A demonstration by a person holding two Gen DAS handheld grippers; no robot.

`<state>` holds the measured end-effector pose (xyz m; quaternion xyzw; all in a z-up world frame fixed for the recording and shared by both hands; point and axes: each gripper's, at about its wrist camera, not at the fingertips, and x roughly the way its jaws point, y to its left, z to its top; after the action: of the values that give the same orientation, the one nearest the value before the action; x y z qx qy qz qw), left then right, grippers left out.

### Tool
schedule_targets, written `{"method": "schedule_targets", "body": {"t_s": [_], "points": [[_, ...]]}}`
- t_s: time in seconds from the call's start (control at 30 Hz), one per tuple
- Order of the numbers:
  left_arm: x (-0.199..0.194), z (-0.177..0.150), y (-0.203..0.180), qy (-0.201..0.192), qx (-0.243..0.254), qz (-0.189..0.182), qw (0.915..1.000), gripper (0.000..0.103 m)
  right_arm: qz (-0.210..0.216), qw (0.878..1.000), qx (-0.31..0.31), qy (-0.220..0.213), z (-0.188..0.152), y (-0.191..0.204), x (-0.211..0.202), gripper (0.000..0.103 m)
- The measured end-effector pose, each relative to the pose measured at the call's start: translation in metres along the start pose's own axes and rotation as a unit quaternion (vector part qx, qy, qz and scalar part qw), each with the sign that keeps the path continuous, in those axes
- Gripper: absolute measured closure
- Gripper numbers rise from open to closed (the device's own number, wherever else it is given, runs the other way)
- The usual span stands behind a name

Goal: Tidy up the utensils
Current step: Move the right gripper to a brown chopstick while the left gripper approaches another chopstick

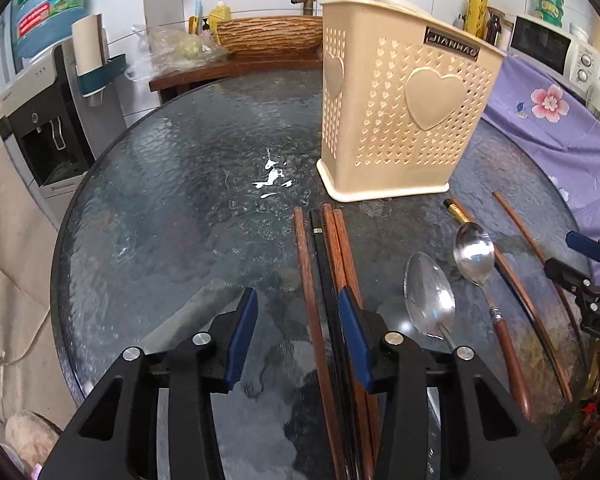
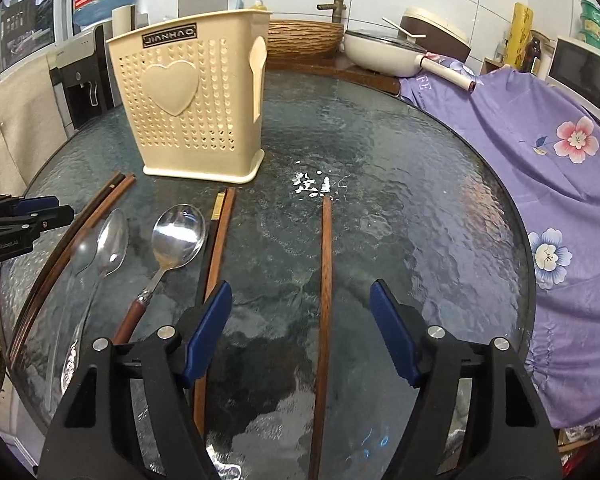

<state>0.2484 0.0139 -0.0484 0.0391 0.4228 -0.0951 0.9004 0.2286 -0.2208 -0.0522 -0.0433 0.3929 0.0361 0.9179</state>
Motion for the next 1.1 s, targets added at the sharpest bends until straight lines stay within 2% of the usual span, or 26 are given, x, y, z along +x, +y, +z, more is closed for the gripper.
{"method": "schedule_targets", "body": {"t_s": [0.7, 0.9, 1.1], "points": [[0.026, 0.015, 0.005, 0.031, 0.007, 0.012, 0.9994, 0.067, -0.006, 0.999, 0.014, 0.035, 0.012, -0.013, 0.029, 0.033], [0.031, 0.020, 0.004, 0.031, 0.012, 0.020, 0.9993, 0.073, -0.011, 0.999, 0.018, 0.038, 0.017, -0.017, 0.035, 0.033], [0.034, 0.024, 0.004, 0.033, 0.009, 0.024, 0.9991, 0.073, -0.004, 0.998, 0.033, 0.054, 0.024, -0.025, 0.051, 0.042]]}}
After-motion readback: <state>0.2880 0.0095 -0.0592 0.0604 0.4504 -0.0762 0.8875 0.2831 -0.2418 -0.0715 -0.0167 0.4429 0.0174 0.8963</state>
